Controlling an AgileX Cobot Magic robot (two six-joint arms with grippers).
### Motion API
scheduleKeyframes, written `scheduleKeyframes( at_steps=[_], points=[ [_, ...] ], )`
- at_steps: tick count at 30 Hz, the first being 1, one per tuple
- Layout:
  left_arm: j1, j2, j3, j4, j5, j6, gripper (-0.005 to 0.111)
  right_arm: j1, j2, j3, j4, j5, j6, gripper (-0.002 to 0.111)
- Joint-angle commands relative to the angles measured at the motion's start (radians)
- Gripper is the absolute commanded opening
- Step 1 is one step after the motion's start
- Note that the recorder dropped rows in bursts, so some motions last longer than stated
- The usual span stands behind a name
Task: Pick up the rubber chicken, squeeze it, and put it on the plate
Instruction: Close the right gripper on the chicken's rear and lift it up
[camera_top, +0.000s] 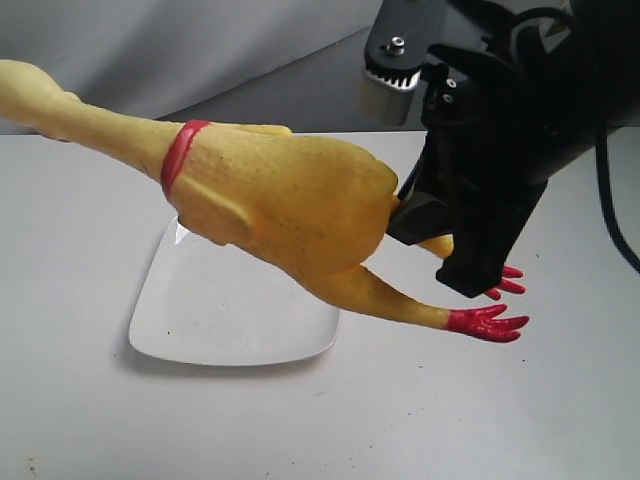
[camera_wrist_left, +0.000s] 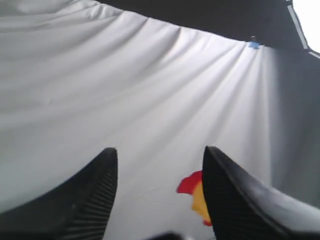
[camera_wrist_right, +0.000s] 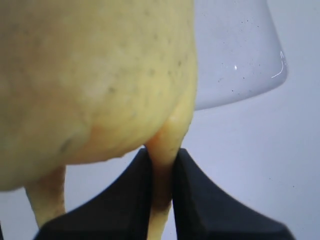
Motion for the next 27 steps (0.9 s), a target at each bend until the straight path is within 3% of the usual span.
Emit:
scheduleKeyframes(
  at_steps=[1, 6, 7, 9, 15, 18, 22, 27],
  points=[
    [0.002, -0.003, 0.004, 0.343, -0.162, -0.213, 0.060, 0.004, -0.006, 0.001, 0.034, -0.024, 0.004, 0.000],
    [0.002, 0.019, 0.000, 0.789, -0.359, -0.396, 0.103, 0.004, -0.006, 0.001, 0.051, -0.024, 0.004, 0.000],
    [0.002, 0.034, -0.023, 0.868, -0.372, -0.453, 0.105, 0.004, -0.006, 0.001, 0.053, -0.024, 0.004, 0.000],
    [0.002, 0.080, -0.065, 0.968, -0.423, -0.494, 0.105, 0.004, -0.006, 0.001, 0.055, -0.024, 0.009, 0.000],
    [0.002, 0.202, -0.180, 0.994, -0.522, -0.496, 0.105, 0.004, -0.006, 0.001, 0.065, -0.022, 0.014, 0.000],
    [0.002, 0.212, -0.189, 0.986, -0.559, -0.500, 0.105, 0.004, -0.006, 0.001, 0.078, -0.022, 0.014, 0.000],
    [0.002, 0.210, -0.187, 0.982, -0.765, -0.552, 0.105, 0.004, -0.006, 0.001, 0.078, -0.022, 0.012, 0.000],
    [0.002, 0.210, -0.187, 0.974, -0.765, -0.635, 0.105, 0.004, -0.006, 0.001, 0.079, -0.022, 0.012, 0.000]
  ],
)
